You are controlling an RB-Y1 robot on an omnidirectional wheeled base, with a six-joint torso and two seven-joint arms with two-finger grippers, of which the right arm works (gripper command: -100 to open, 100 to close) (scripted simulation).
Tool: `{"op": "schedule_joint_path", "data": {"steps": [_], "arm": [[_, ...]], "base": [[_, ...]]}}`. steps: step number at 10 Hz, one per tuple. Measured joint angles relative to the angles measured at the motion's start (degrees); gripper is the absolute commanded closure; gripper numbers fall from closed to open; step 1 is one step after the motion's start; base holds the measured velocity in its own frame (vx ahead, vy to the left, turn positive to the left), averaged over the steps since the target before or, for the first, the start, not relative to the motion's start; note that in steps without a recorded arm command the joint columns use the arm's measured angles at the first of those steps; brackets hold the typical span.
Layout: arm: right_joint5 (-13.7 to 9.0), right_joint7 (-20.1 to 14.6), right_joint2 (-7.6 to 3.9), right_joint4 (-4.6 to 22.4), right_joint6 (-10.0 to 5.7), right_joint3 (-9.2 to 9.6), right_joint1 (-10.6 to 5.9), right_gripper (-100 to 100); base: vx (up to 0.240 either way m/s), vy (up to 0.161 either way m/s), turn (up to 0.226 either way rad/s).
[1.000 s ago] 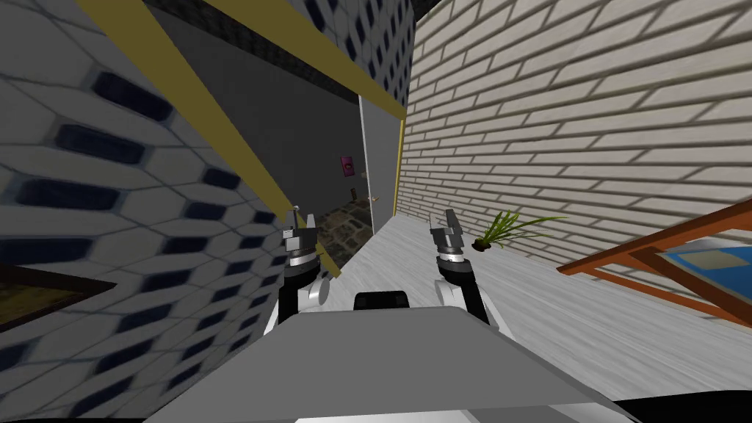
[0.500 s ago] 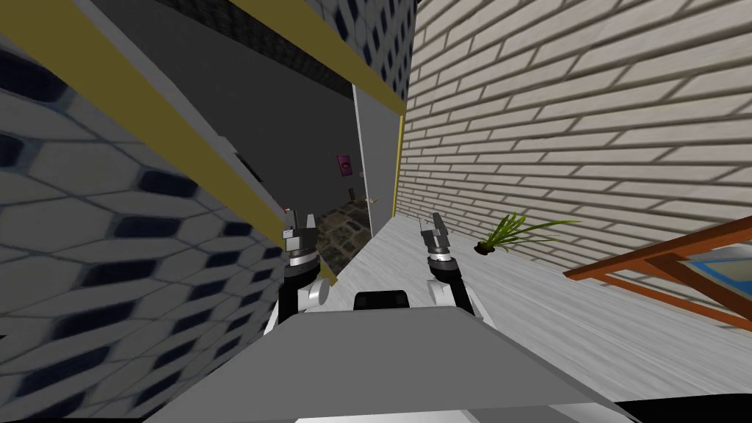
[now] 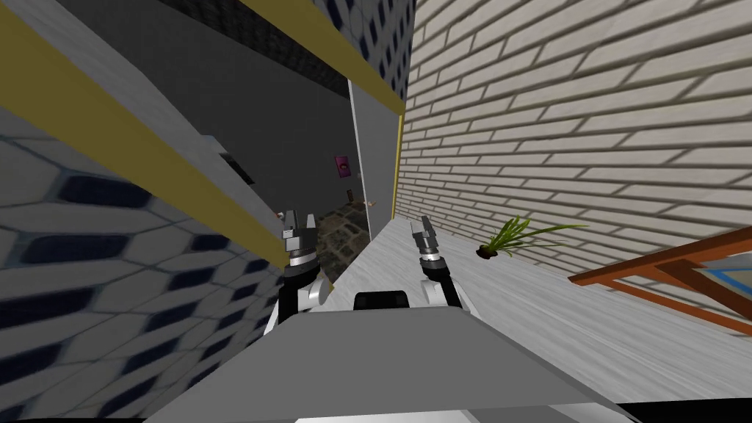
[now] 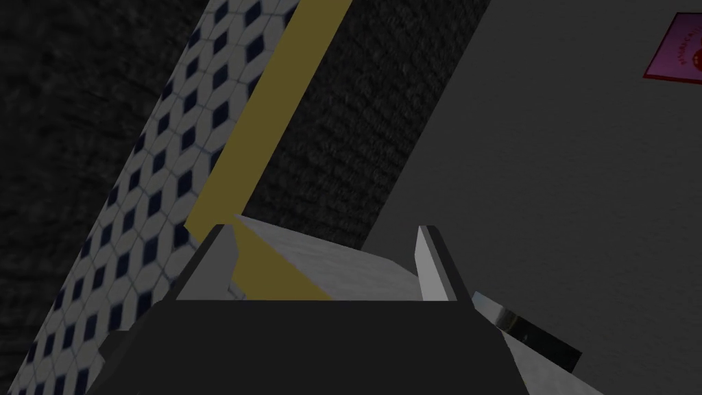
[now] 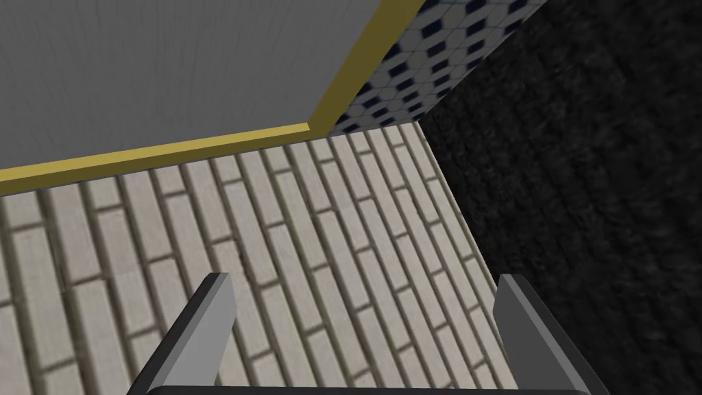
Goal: Push the door open
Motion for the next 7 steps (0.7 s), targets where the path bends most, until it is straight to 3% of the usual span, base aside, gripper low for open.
{"op": "schedule_joint_path", "data": {"steps": [7], "arm": [[-0.1,-0.3,-0.8,8.2,-1.56,4.99,-3.84,-100]], "base": [[0.134,-0.025,-0.023]]}}
